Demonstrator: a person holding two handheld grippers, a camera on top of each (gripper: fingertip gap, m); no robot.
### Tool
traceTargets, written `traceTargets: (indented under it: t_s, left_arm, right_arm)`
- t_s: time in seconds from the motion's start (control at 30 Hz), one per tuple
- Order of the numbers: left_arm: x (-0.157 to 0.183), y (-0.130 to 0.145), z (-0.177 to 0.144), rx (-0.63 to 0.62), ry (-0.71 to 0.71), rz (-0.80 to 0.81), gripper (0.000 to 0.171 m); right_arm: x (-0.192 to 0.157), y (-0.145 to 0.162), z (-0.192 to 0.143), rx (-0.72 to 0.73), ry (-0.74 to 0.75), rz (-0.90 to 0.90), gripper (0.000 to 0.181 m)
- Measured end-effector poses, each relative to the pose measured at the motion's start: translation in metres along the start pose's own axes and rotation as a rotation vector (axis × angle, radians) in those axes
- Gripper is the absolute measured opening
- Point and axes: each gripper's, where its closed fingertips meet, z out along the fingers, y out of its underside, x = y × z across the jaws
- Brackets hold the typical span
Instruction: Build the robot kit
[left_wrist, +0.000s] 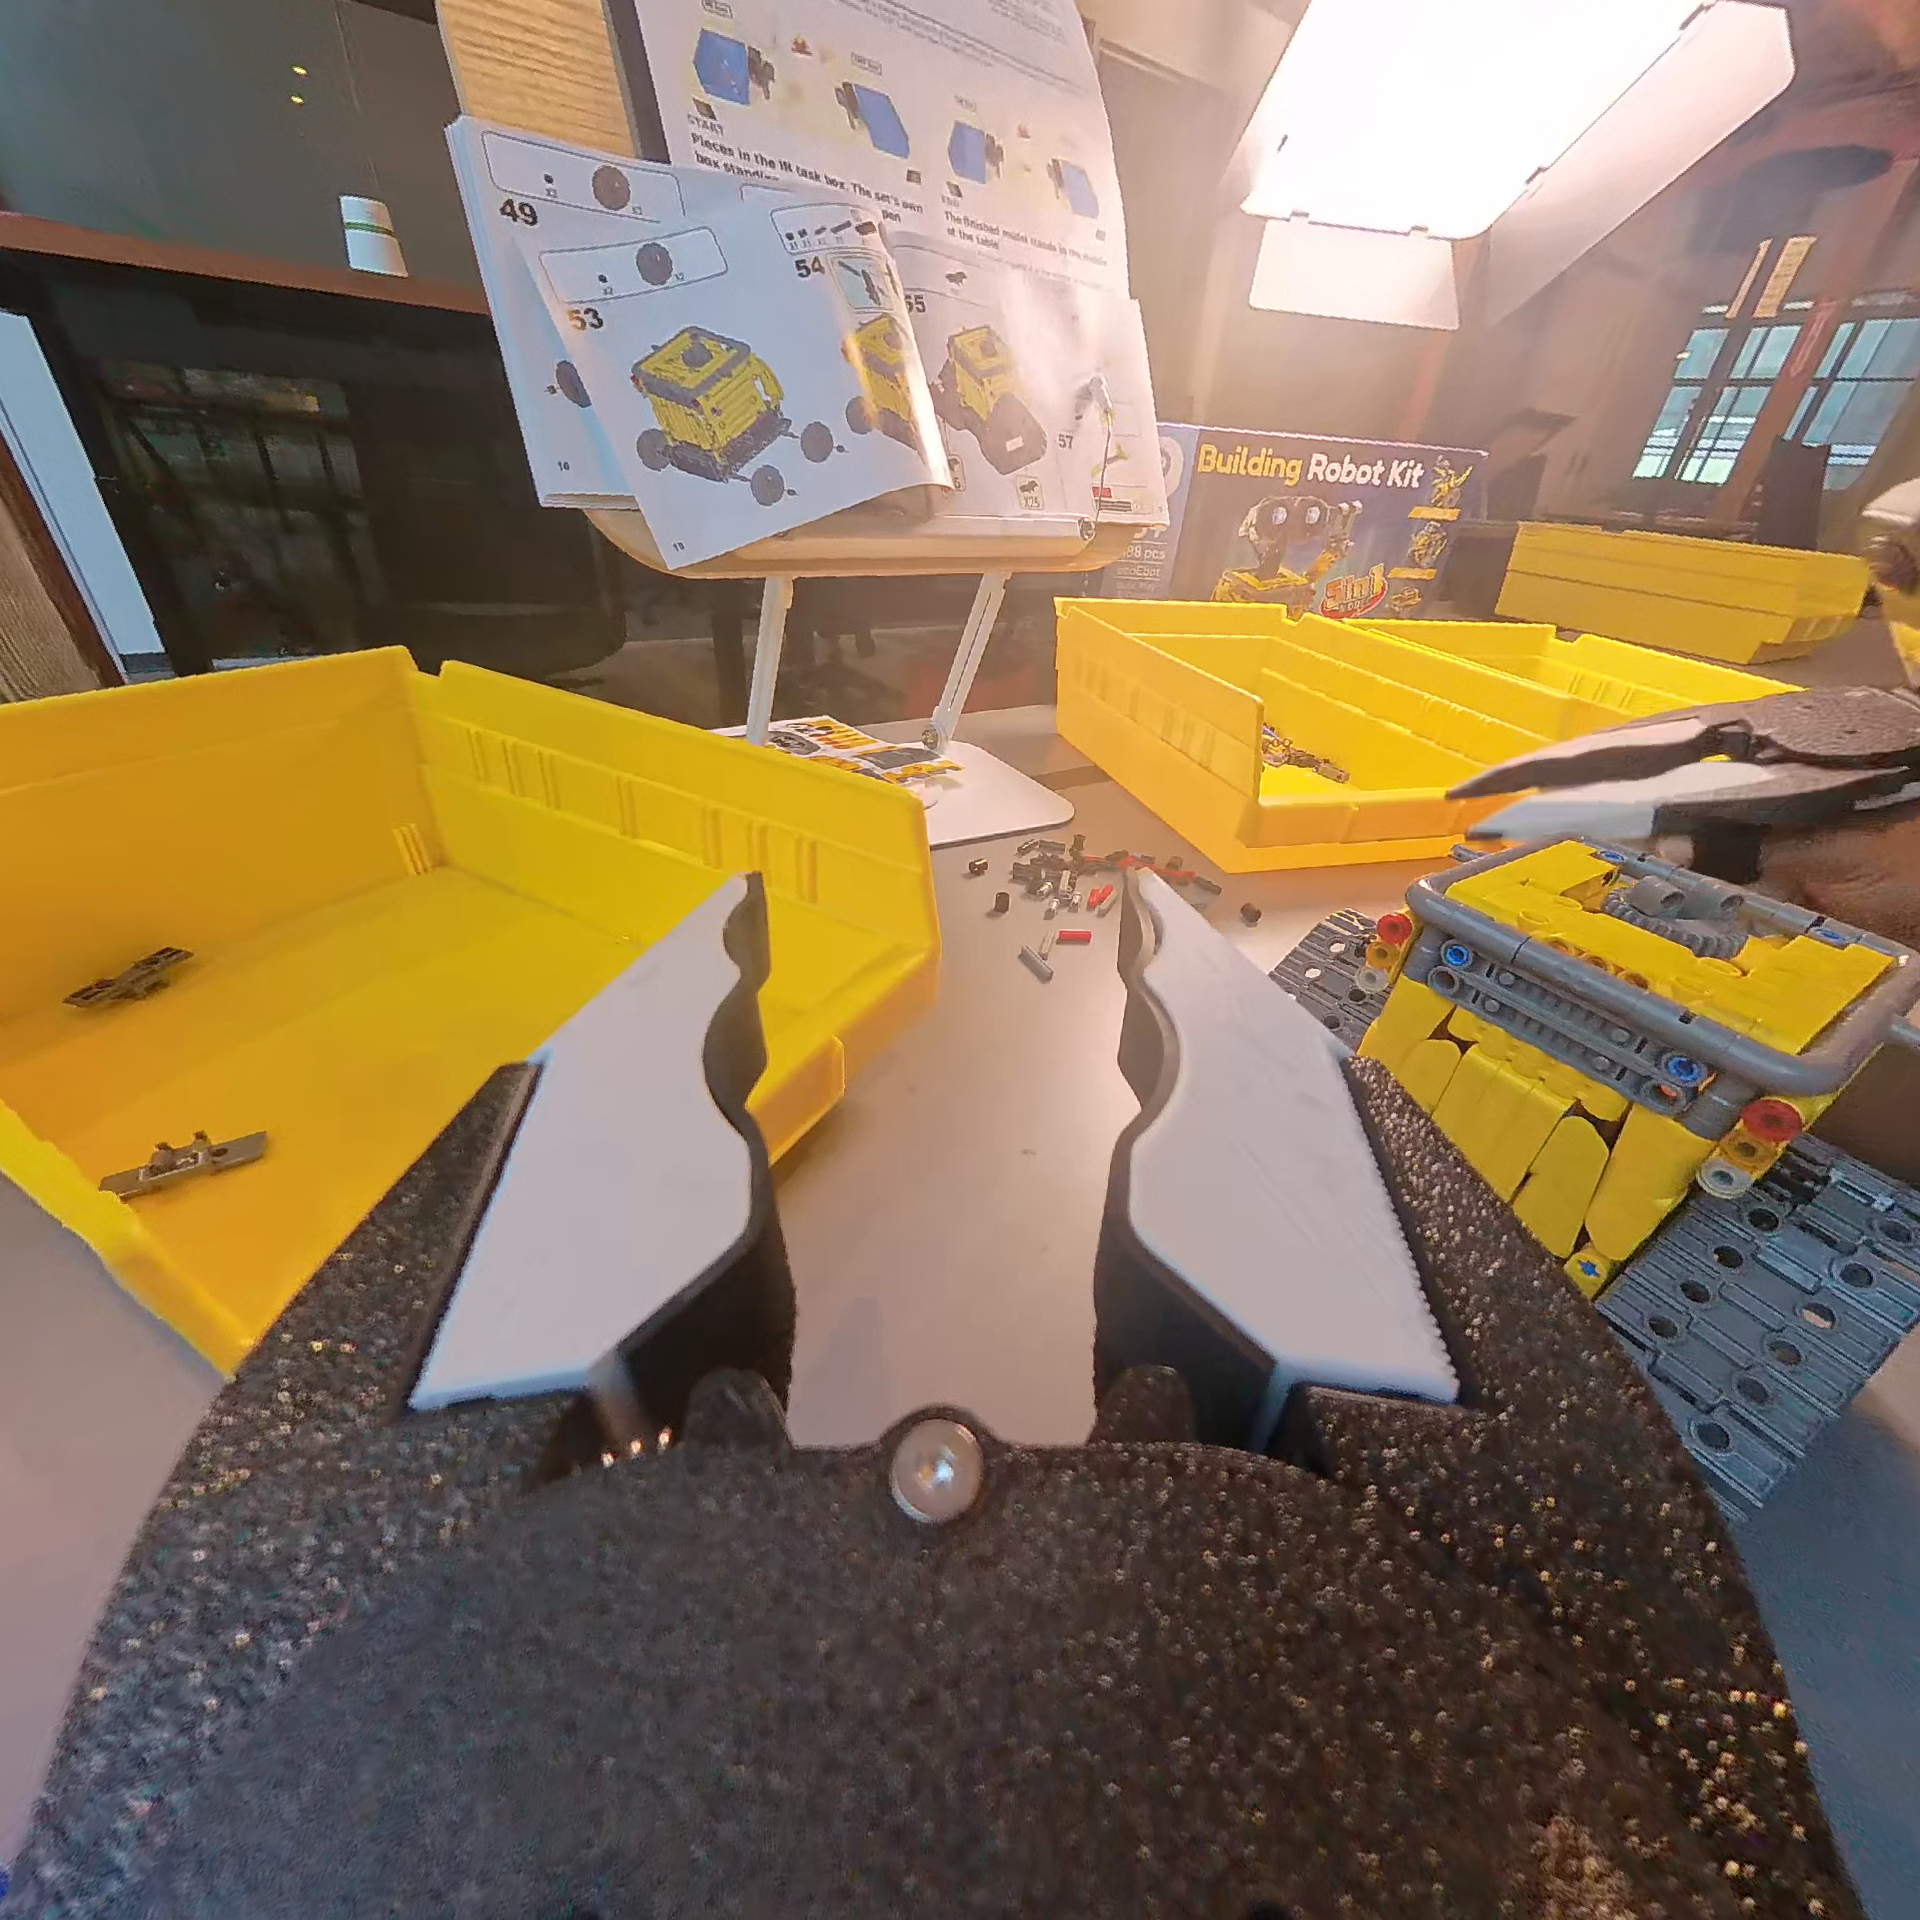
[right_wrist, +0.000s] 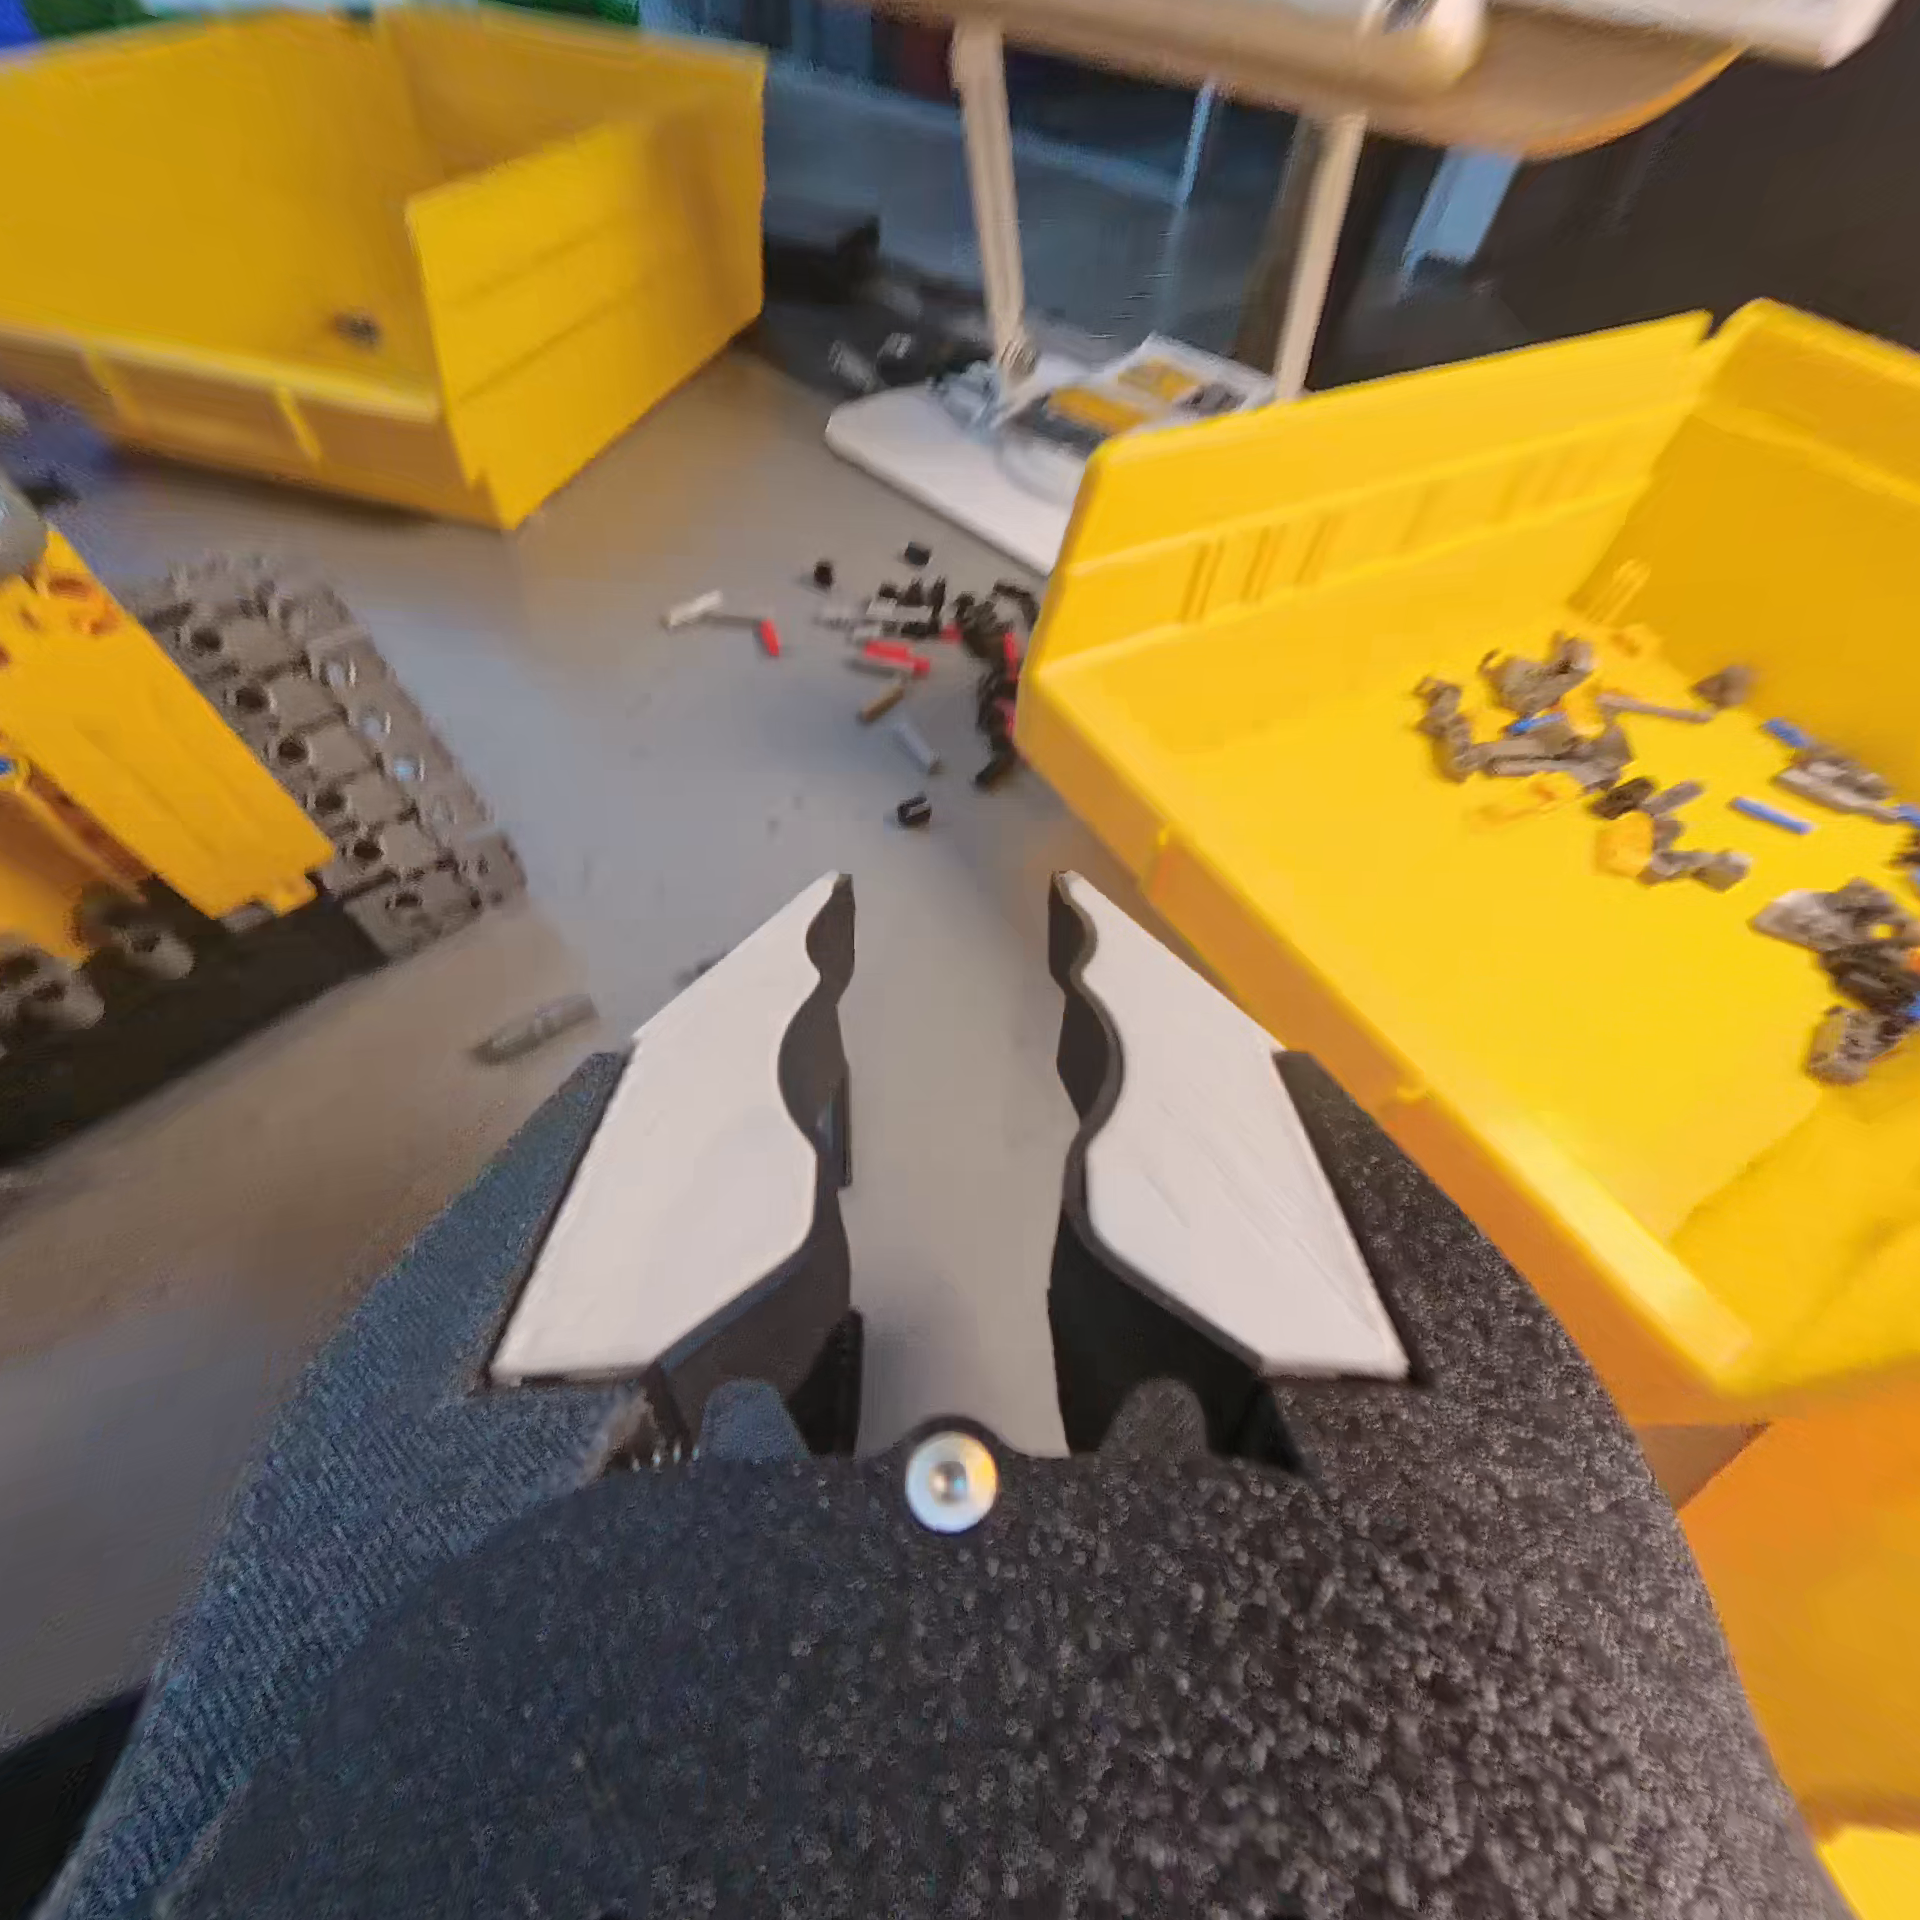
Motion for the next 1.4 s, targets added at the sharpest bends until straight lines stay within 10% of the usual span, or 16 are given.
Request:
traceTargets:
  t_s: [0.27, 1.4]
  left_arm:
    - [0.000, 0.005, 0.003, -0.028, 0.007, -0.010, 0.066]
    - [0.001, 0.005, 0.003, -0.028, 0.017, -0.011, 0.063]
  right_arm:
    - [-0.019, 0.067, 0.000, -0.414, -0.097, -0.140, 0.024]
    - [-0.058, 0.070, -0.007, -0.423, -0.315, -0.131, 0.004]
